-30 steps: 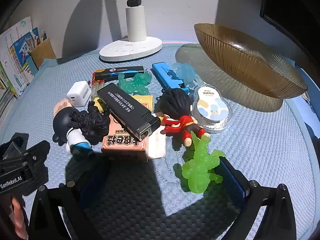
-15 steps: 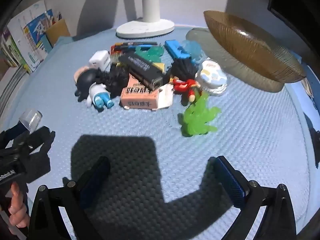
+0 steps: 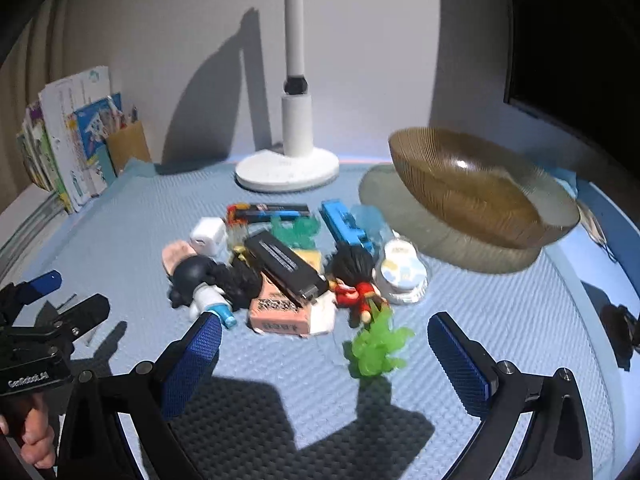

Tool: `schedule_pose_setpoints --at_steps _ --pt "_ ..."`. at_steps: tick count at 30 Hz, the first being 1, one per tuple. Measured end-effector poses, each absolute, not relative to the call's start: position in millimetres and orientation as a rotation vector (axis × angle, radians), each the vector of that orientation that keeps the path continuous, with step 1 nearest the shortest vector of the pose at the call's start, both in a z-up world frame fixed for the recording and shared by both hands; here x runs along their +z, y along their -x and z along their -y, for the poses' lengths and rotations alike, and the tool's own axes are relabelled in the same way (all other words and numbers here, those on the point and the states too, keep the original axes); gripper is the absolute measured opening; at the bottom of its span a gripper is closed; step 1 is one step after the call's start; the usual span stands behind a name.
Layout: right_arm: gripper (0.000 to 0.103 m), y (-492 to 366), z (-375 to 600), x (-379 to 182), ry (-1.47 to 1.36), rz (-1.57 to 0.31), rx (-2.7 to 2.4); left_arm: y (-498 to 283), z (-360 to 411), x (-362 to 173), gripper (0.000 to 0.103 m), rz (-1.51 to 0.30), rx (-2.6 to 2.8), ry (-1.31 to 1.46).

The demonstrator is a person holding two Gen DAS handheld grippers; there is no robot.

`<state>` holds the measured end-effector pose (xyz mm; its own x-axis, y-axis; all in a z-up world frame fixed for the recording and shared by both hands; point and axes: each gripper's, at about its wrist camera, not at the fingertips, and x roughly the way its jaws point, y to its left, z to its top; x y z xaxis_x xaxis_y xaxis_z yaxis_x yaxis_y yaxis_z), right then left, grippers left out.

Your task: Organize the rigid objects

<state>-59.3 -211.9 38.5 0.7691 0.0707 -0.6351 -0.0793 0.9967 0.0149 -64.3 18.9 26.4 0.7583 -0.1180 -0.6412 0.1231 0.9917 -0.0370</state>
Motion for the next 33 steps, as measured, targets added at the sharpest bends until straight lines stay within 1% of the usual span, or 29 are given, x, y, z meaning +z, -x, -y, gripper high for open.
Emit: schedule_pose_setpoints --at_steps 2,6,14,33 --pt "0.103 59 214 42 -0.008 -0.665 0.088 64 -19 26 0.102 -0.705 -0.147 0.014" --pt "0.103 57 213 38 -0.012 -0.689 0.076 65 -25 24 0.102 -0.724 -0.14 0.066" --pt "0.103 56 209 35 0.003 -0.701 0.081 62 -14 28 0.102 -0.732 -0.145 0.051" --pt "0.103 50 212 27 -0.005 -0.748 0.081 58 -19 26 0.102 -0.755 -0.148 0.121"
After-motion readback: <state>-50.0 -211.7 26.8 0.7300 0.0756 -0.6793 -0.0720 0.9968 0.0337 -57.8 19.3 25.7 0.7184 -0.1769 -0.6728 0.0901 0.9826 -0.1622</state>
